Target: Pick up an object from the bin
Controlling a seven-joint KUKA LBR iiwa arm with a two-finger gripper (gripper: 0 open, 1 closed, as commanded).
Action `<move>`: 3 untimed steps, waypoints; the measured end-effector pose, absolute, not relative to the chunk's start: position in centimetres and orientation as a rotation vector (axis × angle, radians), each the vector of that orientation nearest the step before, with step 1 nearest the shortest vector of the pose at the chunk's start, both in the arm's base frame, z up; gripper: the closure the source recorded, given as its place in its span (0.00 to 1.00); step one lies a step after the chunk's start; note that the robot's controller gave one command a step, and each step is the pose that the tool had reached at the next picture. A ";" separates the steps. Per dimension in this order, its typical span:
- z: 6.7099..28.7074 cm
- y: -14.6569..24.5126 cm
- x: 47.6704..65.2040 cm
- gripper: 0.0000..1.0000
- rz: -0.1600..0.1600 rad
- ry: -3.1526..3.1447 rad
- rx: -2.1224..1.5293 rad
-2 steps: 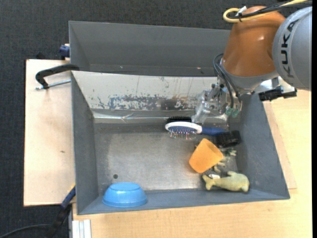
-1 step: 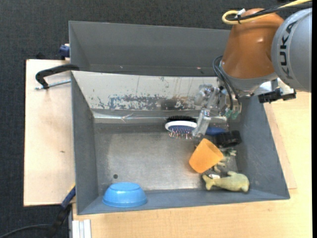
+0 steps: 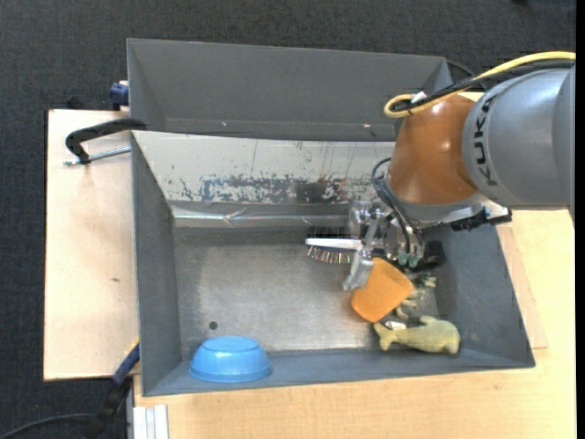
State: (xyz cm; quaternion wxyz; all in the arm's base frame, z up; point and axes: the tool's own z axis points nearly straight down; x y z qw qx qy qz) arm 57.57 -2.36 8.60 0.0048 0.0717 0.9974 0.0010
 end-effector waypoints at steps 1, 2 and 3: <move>9.1 -2.4 57.8 1.00 0.001 3.114 0.222; 21.7 -3.5 58.6 1.00 0.000 3.124 0.108; 21.2 -3.4 58.4 0.00 0.001 3.134 0.109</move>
Offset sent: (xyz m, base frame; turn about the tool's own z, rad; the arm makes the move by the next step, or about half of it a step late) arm 0.0000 0.0000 0.0000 0.0000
